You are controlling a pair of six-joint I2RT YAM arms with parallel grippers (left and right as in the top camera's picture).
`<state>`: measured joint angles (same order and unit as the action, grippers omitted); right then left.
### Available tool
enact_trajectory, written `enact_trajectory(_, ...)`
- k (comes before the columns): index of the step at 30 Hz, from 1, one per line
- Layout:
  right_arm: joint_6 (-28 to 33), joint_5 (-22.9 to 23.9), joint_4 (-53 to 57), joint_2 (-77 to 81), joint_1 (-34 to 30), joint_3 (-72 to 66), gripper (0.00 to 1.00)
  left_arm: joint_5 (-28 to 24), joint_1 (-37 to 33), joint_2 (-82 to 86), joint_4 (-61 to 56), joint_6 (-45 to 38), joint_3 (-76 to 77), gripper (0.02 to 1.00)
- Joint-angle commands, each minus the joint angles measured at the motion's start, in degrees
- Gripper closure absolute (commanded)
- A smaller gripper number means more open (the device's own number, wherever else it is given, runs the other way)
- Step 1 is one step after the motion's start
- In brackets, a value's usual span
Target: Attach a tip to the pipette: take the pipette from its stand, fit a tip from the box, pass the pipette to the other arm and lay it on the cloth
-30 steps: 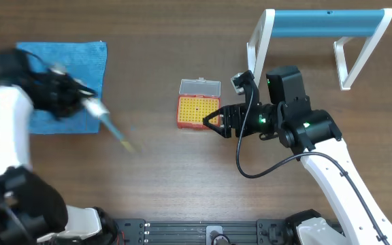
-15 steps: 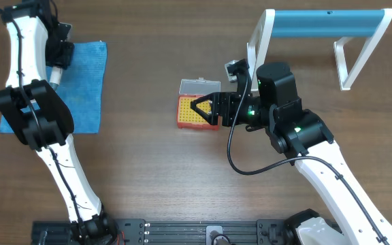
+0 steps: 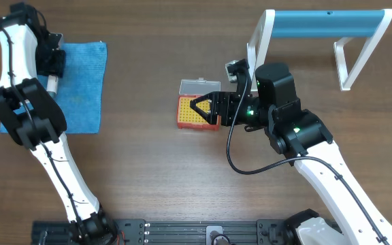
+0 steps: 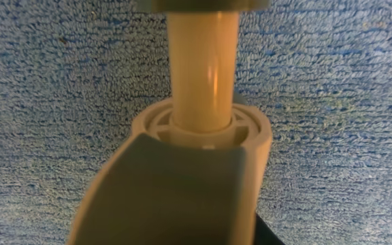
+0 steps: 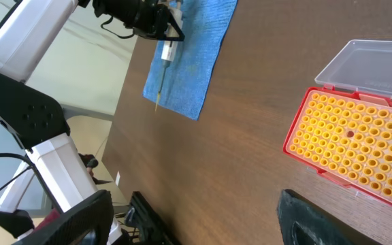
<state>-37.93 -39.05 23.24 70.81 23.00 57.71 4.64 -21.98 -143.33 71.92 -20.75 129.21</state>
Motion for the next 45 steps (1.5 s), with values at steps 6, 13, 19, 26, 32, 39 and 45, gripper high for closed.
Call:
enact_trajectory(6, -0.85, 0.96, -0.26, -0.42, 0.24, 0.28, 0.211, -0.79, 0.42, -0.39, -0.13, 2.27, 1.01, 0.470)
enact_trajectory(13, -0.44, 6.10, -0.20, -0.42, -0.28, 0.28, 0.211, 2.43, 3.39, 10.43, 14.62, 4.24, 9.01, 0.066)
enact_trajectory(19, 9.16, 13.35, -0.17, -1.07, -2.08, 0.28, 0.211, -4.57, 5.18, 26.71, 24.76, 8.81, 9.46, 0.069)
enact_trajectory(26, 25.40, 28.59, 16.55, -18.40, -2.10, 0.22, 0.211, -14.34, 10.14, 50.34, 25.40, 17.16, -7.87, 0.071)
enact_trajectory(32, 34.40, 35.74, 33.00, -47.63, -7.58, -12.35, 0.209, -16.90, 20.65, 75.69, 15.19, 30.03, -44.39, 0.071)
enact_trajectory(39, 34.82, 38.45, 36.30, -50.40, -7.72, -16.31, 0.209, -21.64, 24.68, 76.91, 2.97, 36.61, -53.35, 0.066)
enact_trajectory(45, 34.82, 38.45, 36.74, -50.40, -7.72, -16.31, 0.209, -21.64, 24.68, 74.27, 2.16, 36.61, -53.35, 0.066)
